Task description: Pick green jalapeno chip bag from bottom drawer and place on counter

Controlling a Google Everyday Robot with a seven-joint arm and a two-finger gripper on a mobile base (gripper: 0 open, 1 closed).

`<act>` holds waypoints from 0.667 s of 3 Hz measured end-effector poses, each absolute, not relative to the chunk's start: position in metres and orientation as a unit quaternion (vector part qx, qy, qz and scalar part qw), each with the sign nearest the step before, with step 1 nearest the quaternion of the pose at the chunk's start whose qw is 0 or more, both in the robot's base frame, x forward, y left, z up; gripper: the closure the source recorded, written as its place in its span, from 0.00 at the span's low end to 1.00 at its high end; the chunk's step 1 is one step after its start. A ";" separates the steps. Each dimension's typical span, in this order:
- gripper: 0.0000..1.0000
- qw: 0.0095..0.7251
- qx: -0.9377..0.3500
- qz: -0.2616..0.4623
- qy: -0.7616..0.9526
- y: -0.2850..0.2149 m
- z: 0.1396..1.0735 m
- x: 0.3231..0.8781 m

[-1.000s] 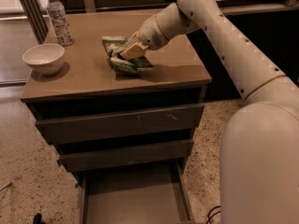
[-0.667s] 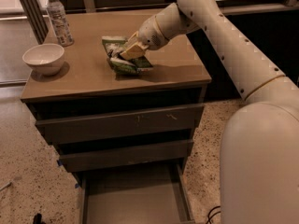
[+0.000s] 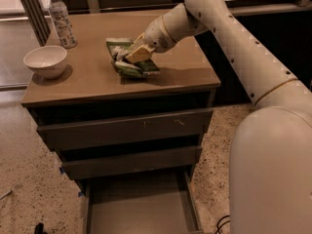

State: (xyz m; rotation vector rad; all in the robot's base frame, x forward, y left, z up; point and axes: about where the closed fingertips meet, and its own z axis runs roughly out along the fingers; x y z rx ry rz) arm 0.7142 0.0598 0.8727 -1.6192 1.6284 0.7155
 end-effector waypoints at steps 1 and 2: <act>0.11 0.360 -0.628 0.278 0.632 0.060 0.873 0.714; 0.00 0.360 -0.628 0.278 0.632 0.060 0.873 0.714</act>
Offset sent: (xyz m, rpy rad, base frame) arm 0.0000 0.0000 0.0000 0.0000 0.0000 0.0000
